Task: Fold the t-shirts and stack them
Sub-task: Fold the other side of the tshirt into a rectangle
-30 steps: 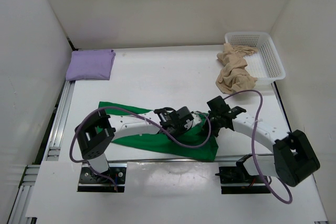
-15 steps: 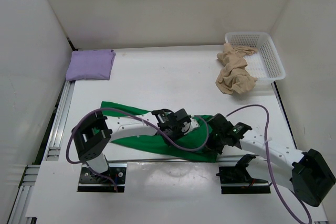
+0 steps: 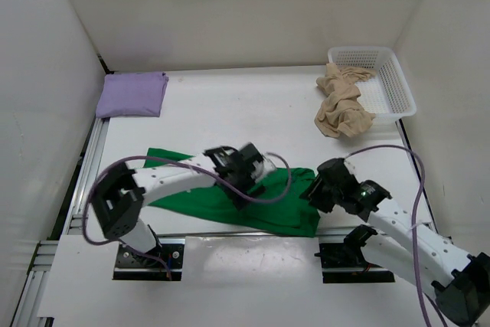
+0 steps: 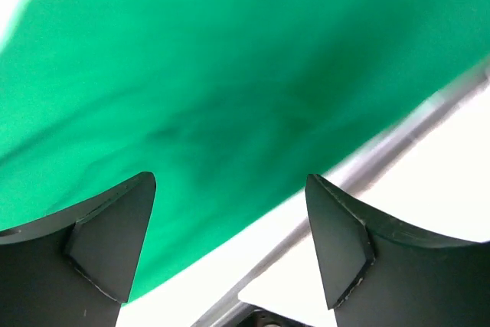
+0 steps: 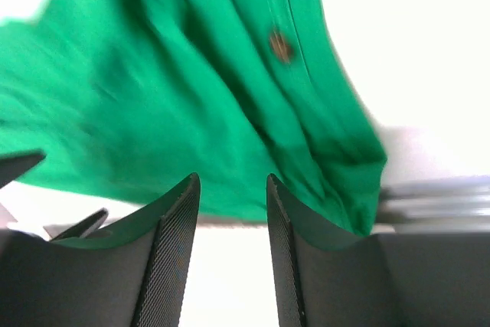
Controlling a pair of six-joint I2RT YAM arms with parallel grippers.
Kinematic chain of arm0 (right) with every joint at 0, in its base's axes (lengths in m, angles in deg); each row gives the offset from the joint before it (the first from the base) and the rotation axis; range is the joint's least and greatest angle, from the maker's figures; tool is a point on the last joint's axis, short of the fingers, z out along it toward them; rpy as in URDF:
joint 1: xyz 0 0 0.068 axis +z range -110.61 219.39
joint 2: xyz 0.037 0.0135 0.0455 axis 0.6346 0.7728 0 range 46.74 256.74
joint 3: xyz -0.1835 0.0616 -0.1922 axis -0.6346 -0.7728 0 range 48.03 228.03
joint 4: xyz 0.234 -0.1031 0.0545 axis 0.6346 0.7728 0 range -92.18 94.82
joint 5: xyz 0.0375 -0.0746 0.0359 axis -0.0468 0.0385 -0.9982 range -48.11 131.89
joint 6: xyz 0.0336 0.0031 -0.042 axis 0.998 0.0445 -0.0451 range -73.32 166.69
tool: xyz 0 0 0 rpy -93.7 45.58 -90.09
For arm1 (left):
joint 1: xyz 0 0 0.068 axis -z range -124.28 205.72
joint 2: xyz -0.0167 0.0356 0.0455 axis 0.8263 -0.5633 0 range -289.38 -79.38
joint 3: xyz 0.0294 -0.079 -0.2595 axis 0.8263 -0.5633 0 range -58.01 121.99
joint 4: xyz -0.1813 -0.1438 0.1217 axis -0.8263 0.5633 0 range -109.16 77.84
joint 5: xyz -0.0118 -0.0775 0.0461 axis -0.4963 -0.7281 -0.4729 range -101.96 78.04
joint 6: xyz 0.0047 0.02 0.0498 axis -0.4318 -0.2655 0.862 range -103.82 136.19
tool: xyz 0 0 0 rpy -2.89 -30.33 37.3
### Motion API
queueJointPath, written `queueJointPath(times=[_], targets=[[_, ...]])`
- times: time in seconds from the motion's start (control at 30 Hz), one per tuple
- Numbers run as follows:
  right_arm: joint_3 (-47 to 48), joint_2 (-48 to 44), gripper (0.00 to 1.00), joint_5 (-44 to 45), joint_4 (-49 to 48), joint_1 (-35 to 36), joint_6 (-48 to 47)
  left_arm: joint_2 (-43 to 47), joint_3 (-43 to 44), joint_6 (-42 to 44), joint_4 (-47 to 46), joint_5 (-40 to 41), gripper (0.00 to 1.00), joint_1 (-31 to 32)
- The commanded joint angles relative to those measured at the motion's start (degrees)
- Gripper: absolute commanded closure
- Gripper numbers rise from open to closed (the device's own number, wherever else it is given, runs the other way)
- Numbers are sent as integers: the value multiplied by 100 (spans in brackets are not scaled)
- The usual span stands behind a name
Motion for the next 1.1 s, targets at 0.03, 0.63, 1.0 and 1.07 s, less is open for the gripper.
queueJointPath(times=[0.03, 0.63, 1.0, 1.07], targets=[[886, 902, 55, 676, 154, -831, -955, 1151, 254, -3, -31, 228, 10, -1639], [3004, 5668, 75, 181, -313, -1993, -1924, -1728, 455, -3, -1043, 2066, 23, -6285], [4368, 6269, 78, 1115, 190, -1898, -1976, -1697, 281, -3, -1043, 1628, 20, -6946], [4596, 6269, 78, 1019, 110, -1705, -2310, -1513, 228, -3, -1043, 1487, 17, -6946]])
